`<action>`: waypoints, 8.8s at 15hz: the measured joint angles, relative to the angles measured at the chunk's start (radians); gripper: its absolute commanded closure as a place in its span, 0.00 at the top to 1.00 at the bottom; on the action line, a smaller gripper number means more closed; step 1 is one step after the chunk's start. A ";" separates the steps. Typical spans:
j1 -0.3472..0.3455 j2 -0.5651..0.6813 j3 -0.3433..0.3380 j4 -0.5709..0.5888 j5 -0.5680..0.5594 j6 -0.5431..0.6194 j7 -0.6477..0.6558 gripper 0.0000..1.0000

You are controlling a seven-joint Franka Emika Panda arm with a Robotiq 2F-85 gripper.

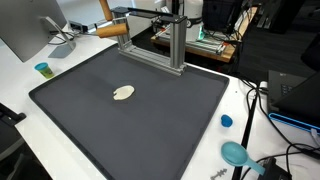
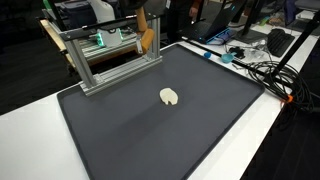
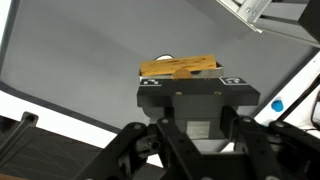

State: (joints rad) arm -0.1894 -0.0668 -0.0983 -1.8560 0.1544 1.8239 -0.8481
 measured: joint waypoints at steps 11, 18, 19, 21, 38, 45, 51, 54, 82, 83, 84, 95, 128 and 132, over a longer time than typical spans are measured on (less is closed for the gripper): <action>0.003 -0.348 0.195 -0.230 -0.047 -0.107 0.540 0.21; 0.065 -0.354 0.188 -0.244 -0.064 -0.106 0.653 0.21; 0.075 -0.351 0.181 -0.245 -0.075 -0.106 0.677 0.21; 0.088 -0.346 0.180 -0.245 -0.109 -0.106 0.766 0.21; 0.168 -0.325 0.161 -0.346 -0.153 0.002 0.961 0.21; 0.165 -0.334 0.112 -0.430 -0.153 0.057 0.955 0.21; 0.162 -0.390 0.074 -0.462 -0.154 0.081 0.863 0.21; 0.164 -0.425 0.074 -0.496 -0.156 0.082 0.827 0.21; 0.183 -0.509 0.132 -0.666 -0.196 0.081 0.849 0.21; 0.183 -0.509 0.137 -0.668 -0.199 0.081 0.861 0.21; 0.183 -0.509 0.140 -0.668 -0.200 0.081 0.869 0.21; 0.222 -0.509 0.159 -0.668 -0.170 0.060 0.896 1.00; 0.193 -0.330 0.182 -0.535 -0.265 -0.095 1.057 1.00; 0.194 -0.329 0.178 -0.522 -0.265 -0.115 1.032 1.00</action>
State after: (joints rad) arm 0.0041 -0.3959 0.0795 -2.3781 -0.1102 1.7085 0.1842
